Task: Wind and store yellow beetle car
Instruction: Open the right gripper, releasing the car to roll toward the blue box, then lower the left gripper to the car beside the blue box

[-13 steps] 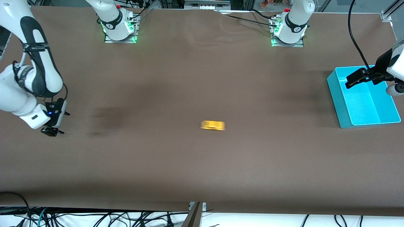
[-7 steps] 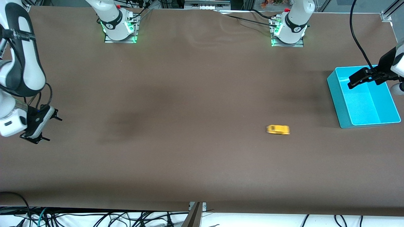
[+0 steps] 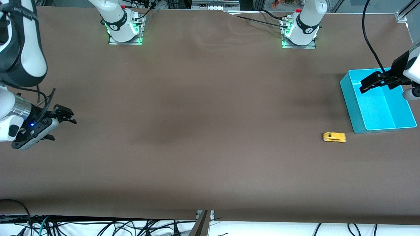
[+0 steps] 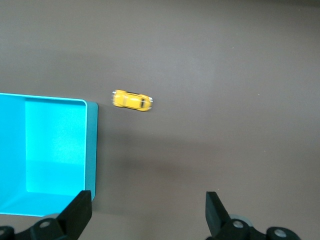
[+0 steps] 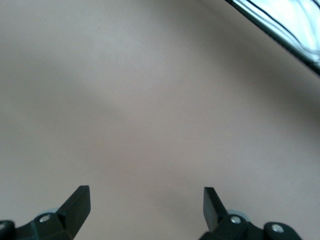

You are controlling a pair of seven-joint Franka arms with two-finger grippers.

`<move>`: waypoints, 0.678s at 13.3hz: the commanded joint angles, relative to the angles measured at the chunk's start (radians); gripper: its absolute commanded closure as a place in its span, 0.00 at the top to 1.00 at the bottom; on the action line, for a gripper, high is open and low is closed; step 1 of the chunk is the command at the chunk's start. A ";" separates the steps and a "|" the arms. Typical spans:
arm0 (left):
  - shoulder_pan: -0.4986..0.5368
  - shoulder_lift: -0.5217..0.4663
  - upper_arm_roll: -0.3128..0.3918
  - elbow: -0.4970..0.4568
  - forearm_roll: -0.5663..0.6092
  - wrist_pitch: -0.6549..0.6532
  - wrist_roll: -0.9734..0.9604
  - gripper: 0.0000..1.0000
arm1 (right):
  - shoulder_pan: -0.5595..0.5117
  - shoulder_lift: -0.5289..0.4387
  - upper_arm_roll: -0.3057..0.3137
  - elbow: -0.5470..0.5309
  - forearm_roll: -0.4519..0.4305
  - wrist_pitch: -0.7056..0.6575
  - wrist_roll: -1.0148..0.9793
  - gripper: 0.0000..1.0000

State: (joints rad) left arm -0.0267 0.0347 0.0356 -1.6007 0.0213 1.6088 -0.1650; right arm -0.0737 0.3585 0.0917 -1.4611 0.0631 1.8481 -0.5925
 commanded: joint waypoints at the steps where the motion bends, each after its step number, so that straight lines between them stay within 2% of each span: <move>1: 0.008 0.022 0.003 0.033 -0.006 -0.017 0.009 1.00 | 0.040 -0.022 0.000 0.044 -0.005 -0.088 0.288 1.00; 4: 0.039 0.066 0.020 0.028 -0.009 -0.017 -0.037 1.00 | 0.072 -0.032 0.002 0.044 -0.012 -0.104 0.474 1.00; 5: 0.042 0.071 0.020 0.019 -0.011 -0.017 -0.115 1.00 | 0.072 -0.033 0.000 0.045 -0.011 -0.104 0.474 1.00; 7: 0.059 0.143 0.024 0.015 -0.014 -0.009 -0.262 1.00 | 0.083 -0.033 0.000 0.054 -0.017 -0.104 0.476 1.00; 9: 0.079 0.223 0.024 0.007 -0.006 0.052 -0.403 1.00 | 0.110 -0.032 -0.001 0.059 -0.081 -0.106 0.465 1.00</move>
State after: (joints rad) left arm 0.0322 0.1812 0.0644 -1.6068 0.0213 1.6202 -0.4596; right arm 0.0134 0.3300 0.0923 -1.4224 0.0321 1.7674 -0.1383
